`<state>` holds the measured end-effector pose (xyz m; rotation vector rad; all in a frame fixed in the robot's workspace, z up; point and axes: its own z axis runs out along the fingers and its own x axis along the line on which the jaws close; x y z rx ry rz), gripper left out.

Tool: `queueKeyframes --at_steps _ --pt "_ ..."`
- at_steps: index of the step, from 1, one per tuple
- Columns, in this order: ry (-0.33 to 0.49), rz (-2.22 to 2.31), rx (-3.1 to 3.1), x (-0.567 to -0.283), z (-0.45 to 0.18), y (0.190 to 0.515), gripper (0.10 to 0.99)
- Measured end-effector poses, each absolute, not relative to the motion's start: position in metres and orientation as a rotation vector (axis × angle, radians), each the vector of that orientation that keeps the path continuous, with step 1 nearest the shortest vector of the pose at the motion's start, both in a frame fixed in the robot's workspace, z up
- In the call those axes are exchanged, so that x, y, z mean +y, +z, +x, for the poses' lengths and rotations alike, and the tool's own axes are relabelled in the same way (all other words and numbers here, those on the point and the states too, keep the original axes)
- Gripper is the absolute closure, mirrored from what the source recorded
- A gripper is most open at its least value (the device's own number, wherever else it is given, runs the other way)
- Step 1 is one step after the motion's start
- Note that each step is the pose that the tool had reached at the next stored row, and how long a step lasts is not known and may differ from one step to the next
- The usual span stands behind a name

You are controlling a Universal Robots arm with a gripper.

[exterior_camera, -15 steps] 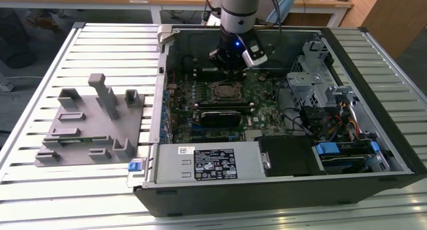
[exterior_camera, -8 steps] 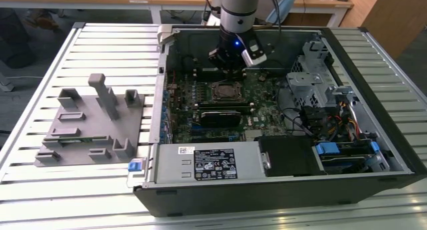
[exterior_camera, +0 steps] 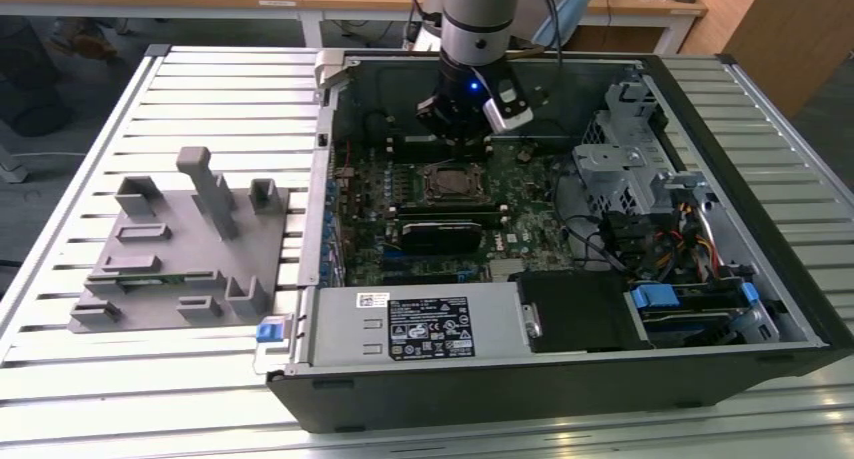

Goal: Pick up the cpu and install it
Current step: 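Install the first cpu locking lever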

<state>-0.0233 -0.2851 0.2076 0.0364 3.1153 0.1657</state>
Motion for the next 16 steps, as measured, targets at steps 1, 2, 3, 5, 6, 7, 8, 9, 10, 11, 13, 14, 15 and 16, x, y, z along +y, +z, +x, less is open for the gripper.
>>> queueKeyframes --at_steps 1,2,3,5,6,7,8,9,10,11,13,14,15,16 --pt "0.166 0.036 3.115 -0.2847 -0.0229 0.2075 0.980" --pt "0.166 0.036 3.115 -0.2842 -0.0222 0.2074 0.980" --pt "0.166 0.036 3.115 -0.2837 -0.0216 0.2073 0.980" --pt "0.166 0.036 3.115 -0.2832 -0.0206 0.2070 0.980" --pt "0.166 0.036 3.115 -0.2832 -0.0204 0.2070 0.980" --pt "0.166 0.036 3.115 -0.2831 -0.0202 0.2069 0.980" --pt "0.166 0.037 3.115 -0.2831 -0.0200 0.2068 0.980" --pt "0.166 0.036 3.115 -0.2831 -0.0198 0.2068 0.980" --pt "0.166 0.036 3.115 -0.2831 -0.0194 0.2067 0.980" --pt "0.166 0.036 3.115 -0.2831 -0.0189 0.2066 0.980" --pt "0.166 0.036 3.115 -0.2831 -0.0182 0.2064 0.980" --pt "0.166 0.036 3.115 -0.2831 -0.0180 0.2062 0.980" --pt "0.166 0.036 3.115 -0.2831 -0.0178 0.2061 0.980" --pt "0.166 0.037 3.115 -0.2831 -0.0177 0.2061 0.980"
